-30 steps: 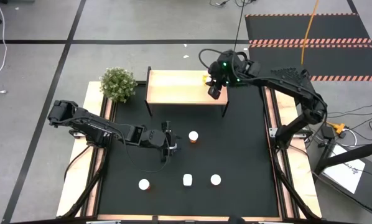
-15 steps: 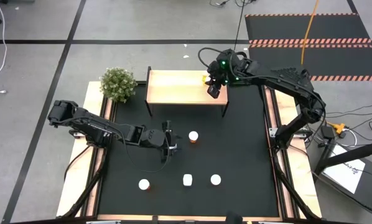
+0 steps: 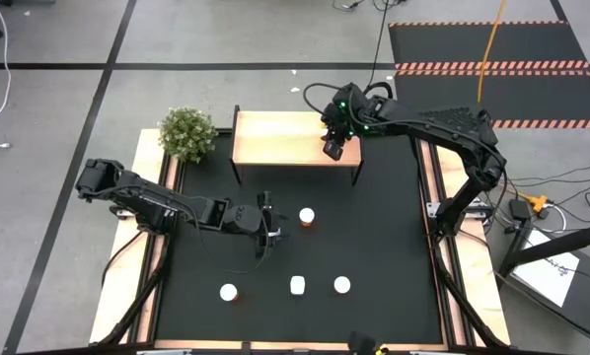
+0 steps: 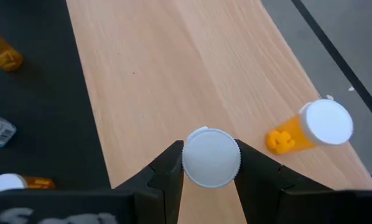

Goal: Pick and place medicine bottles onto shelf by color
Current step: Put the small orange pill bottle on the shelf aligned with the other small orange pill bottle

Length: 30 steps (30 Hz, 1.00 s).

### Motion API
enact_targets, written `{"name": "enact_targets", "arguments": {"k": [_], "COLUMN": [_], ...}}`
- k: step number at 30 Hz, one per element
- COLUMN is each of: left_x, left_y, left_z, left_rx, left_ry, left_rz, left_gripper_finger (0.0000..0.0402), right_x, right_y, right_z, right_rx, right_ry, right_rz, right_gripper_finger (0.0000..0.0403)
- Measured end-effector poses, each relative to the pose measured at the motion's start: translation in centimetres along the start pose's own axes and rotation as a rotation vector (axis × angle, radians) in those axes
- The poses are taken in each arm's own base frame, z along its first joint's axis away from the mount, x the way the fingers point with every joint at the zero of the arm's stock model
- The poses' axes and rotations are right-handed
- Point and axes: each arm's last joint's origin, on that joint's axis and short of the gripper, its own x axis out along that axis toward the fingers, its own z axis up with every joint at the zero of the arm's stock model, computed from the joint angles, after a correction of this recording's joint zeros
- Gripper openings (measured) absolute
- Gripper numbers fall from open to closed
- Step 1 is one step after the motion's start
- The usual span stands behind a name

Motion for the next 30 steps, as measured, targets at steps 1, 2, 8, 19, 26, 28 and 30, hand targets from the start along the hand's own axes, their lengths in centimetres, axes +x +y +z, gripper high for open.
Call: {"name": "enact_targets", "arguments": {"k": [1, 2, 8, 19, 26, 28, 30], "left_x": [0.0, 0.0, 0.0, 0.0, 0.0, 0.0, 0.0], "left_y": [0.0, 0.0, 0.0, 0.0, 0.0, 0.0, 0.0], "left_z": [0.0, 0.0, 0.0, 0.0, 0.0, 0.0, 0.0], "left_rx": [0.0, 0.0, -0.001, -0.003, -0.005, -0.005, -0.005], "left_ry": [0.0, 0.0, 0.0, 0.0, 0.0, 0.0, 0.0], "left_rz": [0.0, 0.0, 0.0, 0.0, 0.0, 0.0, 0.0], "left_gripper_finger": [0.0227, 0.0227, 0.0227, 0.0227, 0.0227, 0.0227, 0.0227], "right_x": [0.0, 0.0, 0.36, 0.37, 0.37, 0.37, 0.36], "right_y": [0.0, -0.01, -0.47, -0.5, -0.63, -0.63, -0.63], "right_z": [-0.01, -0.03, -0.28, -0.36, -0.44, -0.43, -0.42], "right_rx": [0.0, 0.0, 0.001, 0.006, 0.006, 0.006, 0.006], "right_ry": [0.001, 0.004, 0.025, 0.03, 0.044, 0.043, 0.042], "right_rz": [-0.001, -0.001, -0.006, -0.007, -0.053, -0.054, -0.054], "right_gripper_finger": [0.0118, 0.0118, 0.0118, 0.0119, 0.0137, 0.0144, 0.015]}}
